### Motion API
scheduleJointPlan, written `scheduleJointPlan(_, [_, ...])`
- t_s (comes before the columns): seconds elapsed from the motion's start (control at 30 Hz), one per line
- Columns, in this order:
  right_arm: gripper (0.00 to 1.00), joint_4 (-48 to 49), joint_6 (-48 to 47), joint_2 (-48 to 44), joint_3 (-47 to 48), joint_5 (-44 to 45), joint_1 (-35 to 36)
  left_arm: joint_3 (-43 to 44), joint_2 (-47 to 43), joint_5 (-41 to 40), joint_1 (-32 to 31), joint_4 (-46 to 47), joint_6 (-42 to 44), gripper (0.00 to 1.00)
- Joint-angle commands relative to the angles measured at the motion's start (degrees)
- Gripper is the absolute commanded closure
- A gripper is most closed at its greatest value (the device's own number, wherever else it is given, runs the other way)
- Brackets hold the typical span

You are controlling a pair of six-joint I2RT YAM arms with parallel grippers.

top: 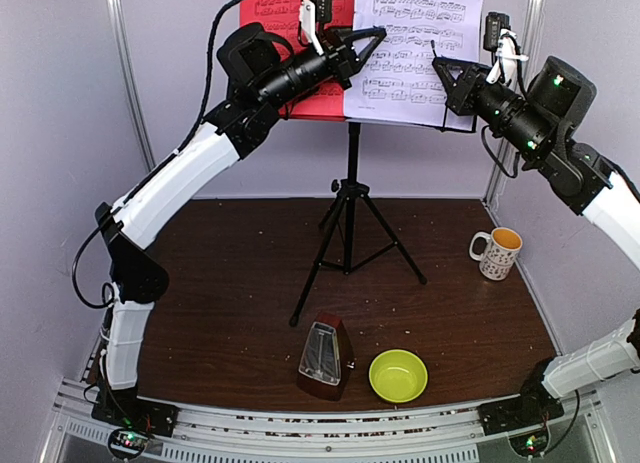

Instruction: Set up the instrument practice props

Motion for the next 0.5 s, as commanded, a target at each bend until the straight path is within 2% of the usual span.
scheduleJointPlan(0.0, [1.0, 2.19, -0.11, -0.33, -0.25, -2.01, -0.05, 1.89, 0.13, -0.78, -0.48, 1.99, 0.27, 0.89])
scheduleJointPlan(0.17, [1.0, 2.43, -0.25, -0.24, -0.25, -2.07, -0.05, 1.75, -1.69, -1.86, -0.48, 0.29, 1.83, 0.76])
scheduleJointPlan(0.47, [1.0, 2.37, -0.46, -0.49, -0.52, -1.97, -0.01, -1.77, -6.61, -5.27, -0.5, -1.38, 5.41, 0.6])
